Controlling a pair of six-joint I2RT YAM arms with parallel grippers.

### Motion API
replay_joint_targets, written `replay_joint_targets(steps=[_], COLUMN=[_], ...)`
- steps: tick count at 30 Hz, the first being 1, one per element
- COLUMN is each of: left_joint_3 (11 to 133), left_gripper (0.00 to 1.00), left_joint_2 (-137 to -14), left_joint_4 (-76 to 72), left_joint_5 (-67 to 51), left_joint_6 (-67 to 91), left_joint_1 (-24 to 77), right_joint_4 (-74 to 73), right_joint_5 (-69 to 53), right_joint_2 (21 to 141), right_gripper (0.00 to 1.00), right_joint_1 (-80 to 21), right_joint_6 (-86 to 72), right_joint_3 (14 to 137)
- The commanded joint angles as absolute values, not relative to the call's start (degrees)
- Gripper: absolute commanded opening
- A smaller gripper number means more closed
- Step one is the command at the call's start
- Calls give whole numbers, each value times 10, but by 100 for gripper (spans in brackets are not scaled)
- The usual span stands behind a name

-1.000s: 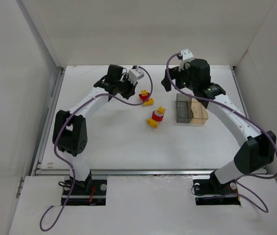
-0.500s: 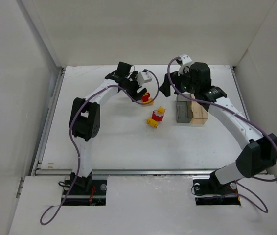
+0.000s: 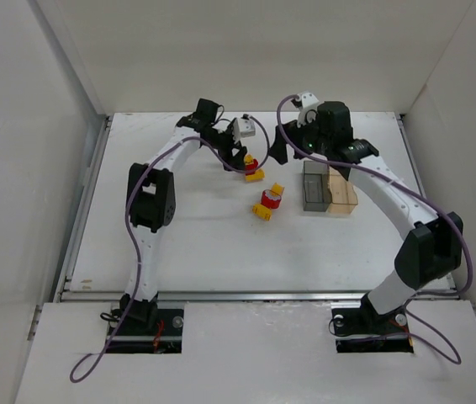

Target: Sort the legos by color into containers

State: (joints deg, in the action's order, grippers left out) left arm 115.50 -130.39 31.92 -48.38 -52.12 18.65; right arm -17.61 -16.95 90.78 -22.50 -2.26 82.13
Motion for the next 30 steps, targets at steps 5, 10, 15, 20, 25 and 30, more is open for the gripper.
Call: replay_joint_targets(steps=[5, 10, 15, 20, 25, 30], left_joint_3=[1161, 1165, 1206, 1206, 1217, 1217], left_gripper=[80, 80, 76, 68, 55, 41], left_joint_2=[-1314, -1333, -1359, -1365, -1370, -1370], left_joint_4=[358, 358, 351, 356, 350, 345], left_joint_5=[-530, -530, -543, -532, -532, -538], left_joint_6=[-491, -463, -420, -399, -386, -380], left_joint_1=[183, 178, 178, 178, 178, 178], right_joint_4=[-203, -203, -208, -220, -214, -214], right_joint_5=[-178, -172, -178, -178, -178, -178], right_joint_2=[942, 968, 984, 996, 996, 1001], right_gripper=[100, 100, 100, 100, 100, 100], right_joint_1=[-223, -223, -223, -223, -223, -223], right_joint_6=[15, 20, 20, 25, 25, 25], right_joint_3=[893, 911, 922, 939, 940, 940])
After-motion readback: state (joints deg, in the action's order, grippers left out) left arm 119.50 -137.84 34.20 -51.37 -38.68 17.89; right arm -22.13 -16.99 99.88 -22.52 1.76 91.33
